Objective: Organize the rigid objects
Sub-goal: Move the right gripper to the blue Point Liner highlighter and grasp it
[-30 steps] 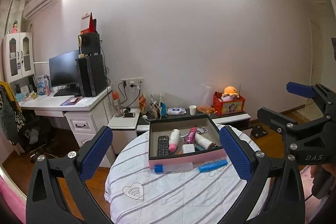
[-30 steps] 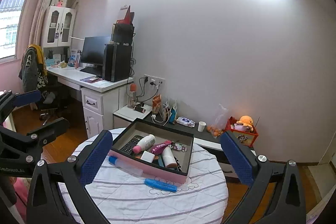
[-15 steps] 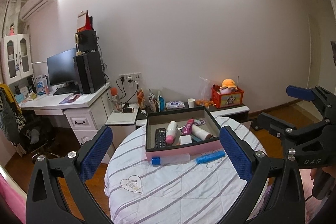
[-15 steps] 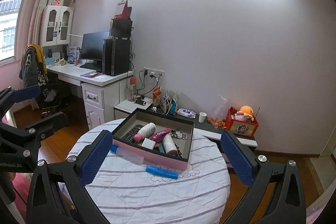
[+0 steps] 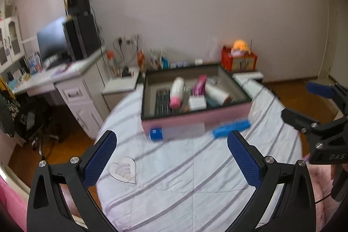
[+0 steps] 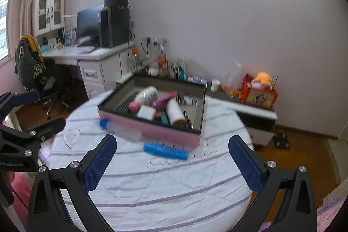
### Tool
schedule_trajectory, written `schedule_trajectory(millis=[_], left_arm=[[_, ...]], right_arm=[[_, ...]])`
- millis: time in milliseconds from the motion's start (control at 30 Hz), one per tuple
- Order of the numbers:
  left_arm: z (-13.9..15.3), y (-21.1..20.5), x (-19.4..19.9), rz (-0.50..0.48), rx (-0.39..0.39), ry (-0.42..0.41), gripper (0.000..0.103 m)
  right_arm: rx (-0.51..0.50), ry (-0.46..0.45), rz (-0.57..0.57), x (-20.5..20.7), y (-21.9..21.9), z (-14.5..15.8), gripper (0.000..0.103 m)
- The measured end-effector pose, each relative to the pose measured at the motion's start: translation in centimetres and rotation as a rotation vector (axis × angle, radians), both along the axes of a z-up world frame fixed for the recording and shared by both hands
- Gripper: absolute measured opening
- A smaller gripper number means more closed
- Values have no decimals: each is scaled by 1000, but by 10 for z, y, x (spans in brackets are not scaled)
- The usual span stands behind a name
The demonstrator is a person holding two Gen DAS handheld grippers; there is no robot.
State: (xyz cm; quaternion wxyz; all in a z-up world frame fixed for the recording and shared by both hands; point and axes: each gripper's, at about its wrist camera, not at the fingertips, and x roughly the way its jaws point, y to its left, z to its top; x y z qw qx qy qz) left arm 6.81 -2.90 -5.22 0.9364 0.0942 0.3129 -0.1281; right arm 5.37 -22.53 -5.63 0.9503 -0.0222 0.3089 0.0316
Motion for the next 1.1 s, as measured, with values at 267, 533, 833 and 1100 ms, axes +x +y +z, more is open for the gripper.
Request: schedule_trajectory(millis=[267,533,833,1100], left_arm=[[-66,-12,65,65,-10,189,103],[-97,-7,88,95,12,255,103],[-112,-18,85,27,22,294,103],[-111,-17,69,3,39,293,103]], right_arm=[[33,117,24,50,-7,-53,103],[38,227,65,93,-5,-98,103],[198,286,57,111,-41,-124,103],[182,301,248,94,6,-119,103]])
